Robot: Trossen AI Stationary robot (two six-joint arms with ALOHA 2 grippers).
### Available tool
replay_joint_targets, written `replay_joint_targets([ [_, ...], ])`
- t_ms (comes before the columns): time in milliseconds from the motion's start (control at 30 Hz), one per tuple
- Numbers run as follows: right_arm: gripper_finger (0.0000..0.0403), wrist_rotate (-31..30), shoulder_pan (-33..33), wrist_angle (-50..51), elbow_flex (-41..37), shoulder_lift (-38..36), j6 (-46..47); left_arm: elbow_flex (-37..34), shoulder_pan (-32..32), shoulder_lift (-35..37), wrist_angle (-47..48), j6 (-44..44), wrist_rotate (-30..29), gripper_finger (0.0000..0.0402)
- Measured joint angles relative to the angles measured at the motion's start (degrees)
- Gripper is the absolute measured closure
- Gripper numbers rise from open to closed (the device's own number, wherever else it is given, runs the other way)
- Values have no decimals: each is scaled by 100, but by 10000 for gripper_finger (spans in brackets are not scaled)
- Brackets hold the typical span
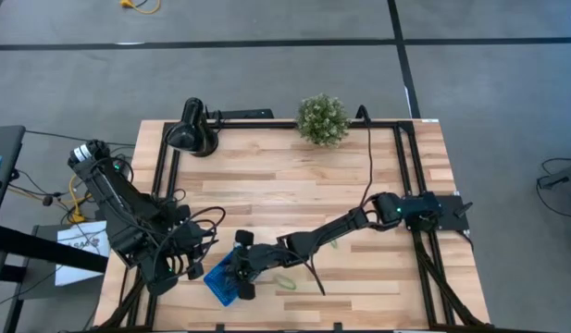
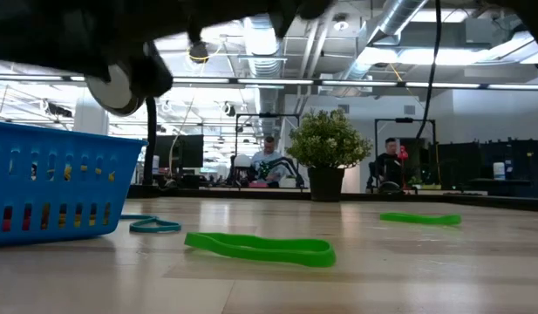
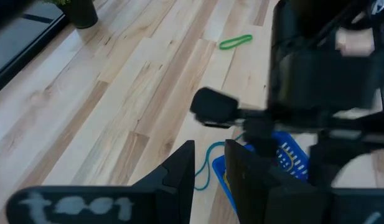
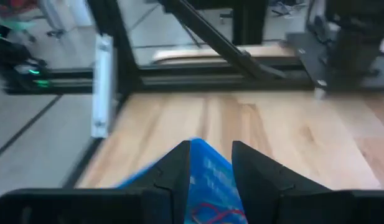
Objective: Pick and place rubber bands into bin
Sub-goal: Adjust the blue basket
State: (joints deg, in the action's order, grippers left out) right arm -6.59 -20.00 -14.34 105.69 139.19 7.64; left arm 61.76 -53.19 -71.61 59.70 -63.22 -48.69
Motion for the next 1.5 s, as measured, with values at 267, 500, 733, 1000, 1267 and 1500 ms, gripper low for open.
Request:
replay_joint_targets([
  [267,298,1560,-208,1931,5,-826,177,-2,-2,0,67,0,48,324],
  [500,320,1698,-560,2022,7,-732,11,-4,-2,0,92,1,20,324],
  [733,396,1392,-547,1042,-8,-272,127,-4,-2,0,83,0,-6,324],
  [1000,400,1391,-429,1188,-3,-288,262,-4,-2,0,83,2,-26,324],
  [1267,402,977,-553,1226,-2,-178,235,-4,-2,0,85,97,-76,324],
  [1500,402,925,-522,1121,-11,7,141,-4,-4,-2,81,142,-92,324],
])
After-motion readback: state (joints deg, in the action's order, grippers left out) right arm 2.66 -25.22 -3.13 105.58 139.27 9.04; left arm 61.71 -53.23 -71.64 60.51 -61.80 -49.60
